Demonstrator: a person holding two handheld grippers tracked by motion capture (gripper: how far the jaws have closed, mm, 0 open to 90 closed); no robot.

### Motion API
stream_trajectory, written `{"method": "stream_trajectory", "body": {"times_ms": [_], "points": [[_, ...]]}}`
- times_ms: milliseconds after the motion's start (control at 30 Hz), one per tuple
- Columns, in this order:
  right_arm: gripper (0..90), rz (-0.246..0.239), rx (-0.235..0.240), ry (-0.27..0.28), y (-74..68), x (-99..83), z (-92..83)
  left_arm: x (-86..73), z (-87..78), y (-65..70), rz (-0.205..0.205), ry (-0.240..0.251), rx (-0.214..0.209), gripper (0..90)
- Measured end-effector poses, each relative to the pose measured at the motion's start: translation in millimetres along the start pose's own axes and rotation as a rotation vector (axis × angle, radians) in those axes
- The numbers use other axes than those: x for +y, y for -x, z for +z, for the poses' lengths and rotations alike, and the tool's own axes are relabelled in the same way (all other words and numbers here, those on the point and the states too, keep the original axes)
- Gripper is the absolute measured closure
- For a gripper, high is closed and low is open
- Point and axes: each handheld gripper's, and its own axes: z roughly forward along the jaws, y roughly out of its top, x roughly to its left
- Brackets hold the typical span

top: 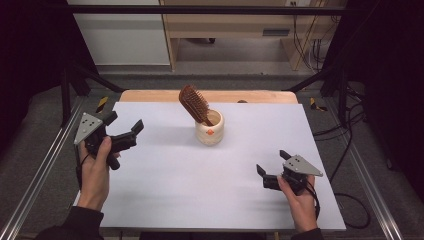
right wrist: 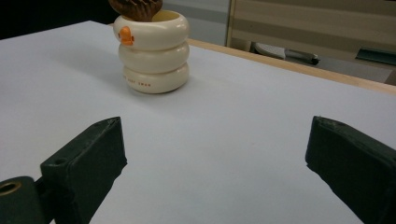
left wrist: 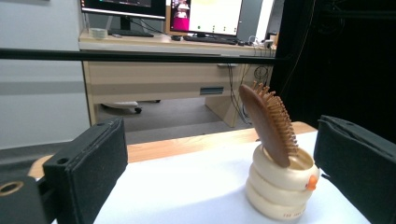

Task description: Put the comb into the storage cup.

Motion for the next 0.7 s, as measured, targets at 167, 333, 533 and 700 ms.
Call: {"method": "stream_trajectory", "body": {"times_ms": [167,333,533,700], "points": [[5.5,0.024,0.007,0.005,1.8,-2.3,-1.2,-12.2,-16.7,-4.5,0.016,-0.005,-0.011,3.0],[5.6,0.015,0.0,0.004,0.3,-2.4,-0.5,-28.8,-29.4,-12.1,0.006,-0.011,-0.01,3.0],[5.1,-0.004,0.0,-0.008,-2.0,-4.9,-0.6,-42.7,-45.7,-24.0,-0.02,-0.002,0.011,3.0],[4.9,-0.004,0.008,-0.007,-1.5,-6.7,-1.0,-48.1,-58.6,-33.6,-0.032,-0.001,0.024,3.0]]}}
